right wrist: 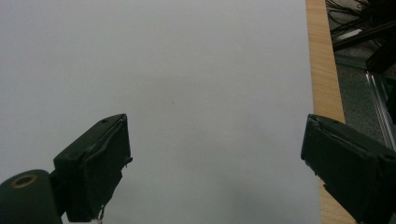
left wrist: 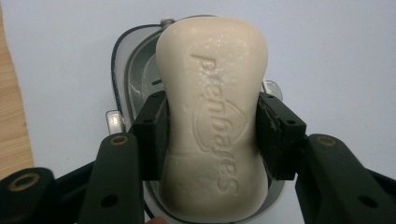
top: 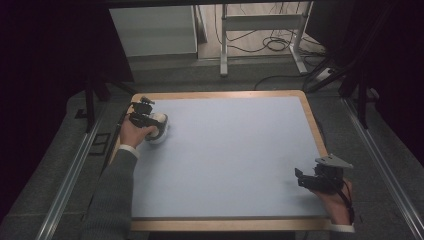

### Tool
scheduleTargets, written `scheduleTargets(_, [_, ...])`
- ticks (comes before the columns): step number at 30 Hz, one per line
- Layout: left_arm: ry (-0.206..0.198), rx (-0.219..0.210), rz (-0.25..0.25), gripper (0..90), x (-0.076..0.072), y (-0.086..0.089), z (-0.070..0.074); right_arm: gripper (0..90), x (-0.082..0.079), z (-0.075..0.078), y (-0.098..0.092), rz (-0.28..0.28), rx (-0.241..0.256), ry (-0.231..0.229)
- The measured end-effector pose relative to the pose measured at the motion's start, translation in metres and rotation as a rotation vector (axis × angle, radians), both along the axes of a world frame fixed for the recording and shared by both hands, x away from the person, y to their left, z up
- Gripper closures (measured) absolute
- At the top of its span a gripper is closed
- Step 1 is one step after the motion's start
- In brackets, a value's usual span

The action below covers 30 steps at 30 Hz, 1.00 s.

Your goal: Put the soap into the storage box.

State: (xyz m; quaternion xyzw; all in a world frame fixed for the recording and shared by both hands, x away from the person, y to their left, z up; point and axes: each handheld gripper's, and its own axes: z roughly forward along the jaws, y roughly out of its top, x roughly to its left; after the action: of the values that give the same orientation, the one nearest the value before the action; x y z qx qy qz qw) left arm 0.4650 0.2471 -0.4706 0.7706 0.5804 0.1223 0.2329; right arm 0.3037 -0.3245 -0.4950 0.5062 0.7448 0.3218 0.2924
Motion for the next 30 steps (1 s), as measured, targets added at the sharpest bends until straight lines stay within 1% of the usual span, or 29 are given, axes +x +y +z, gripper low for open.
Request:
scheduleTargets(6, [0.008, -0.007, 0.003, 49.6, 0.001, -0.001, -0.002, 8.0, 0.0, 0.0, 0.0, 0.0, -0.001, 0.001])
scheduleTargets(8, [0.019, 0.007, -0.008, 49.2, 0.001, -0.002, -0.003, 8.0, 0.0, 0.0, 0.0, 0.0, -0.001, 0.001])
scheduleTargets(10, [0.007, 0.004, -0.007, 45.8, 0.0, -0.003, -0.002, 8.0, 0.0, 0.0, 0.0, 0.0, -0.001, 0.0])
scheduleTargets(11, [-0.005, -0.002, -0.007, 42.4, -0.001, -0.003, -0.001, 8.0, 0.0, 0.0, 0.0, 0.0, 0.0, -0.001])
scheduleTargets(13, [-0.019, -0.017, -0.015, 39.0, -0.003, -0.004, 0.002, 8.0, 0.0, 0.0, -0.001, -0.002, -0.001, -0.001])
scheduleTargets(15, [-0.035, -0.024, -0.021, 37.9, -0.006, -0.005, 0.006, 8.0, 0.0, 0.0, -0.001, -0.001, -0.001, 0.0])
scheduleTargets(17, [-0.04, -0.029, -0.034, 36.3, -0.009, -0.006, 0.009, 8.0, 0.0, 0.0, 0.0, 0.0, -0.002, 0.0])
scheduleTargets(19, [-0.054, -0.028, -0.039, 35.2, -0.012, -0.007, 0.011, 8.0, 0.0, 0.0, 0.0, -0.001, -0.001, 0.0])
scheduleTargets(23, [-0.079, -0.033, -0.064, 33.0, -0.02, -0.011, 0.017, 8.0, 0.0, 0.0, 0.0, 0.0, 0.0, -0.002])
scheduleTargets(25, [-0.098, -0.035, -0.076, 32.1, -0.025, -0.014, 0.02, 8.0, 0.0, 0.0, 0.0, -0.001, -0.002, -0.001])
scheduleTargets(26, [-0.117, -0.036, -0.079, 31.8, -0.027, -0.015, 0.022, 8.0, 0.0, 0.0, 0.0, -0.001, -0.002, 0.0])
scheduleTargets(28, [-0.139, -0.049, -0.094, 31.5, -0.033, -0.017, 0.026, 8.0, 0.0, 0.0, 0.0, 0.002, -0.004, -0.001])
scheduleTargets(30, [-0.149, -0.066, -0.118, 30.9, -0.039, -0.02, 0.028, 8.0, 0.0, 0.0, 0.0, 0.002, -0.003, -0.001])
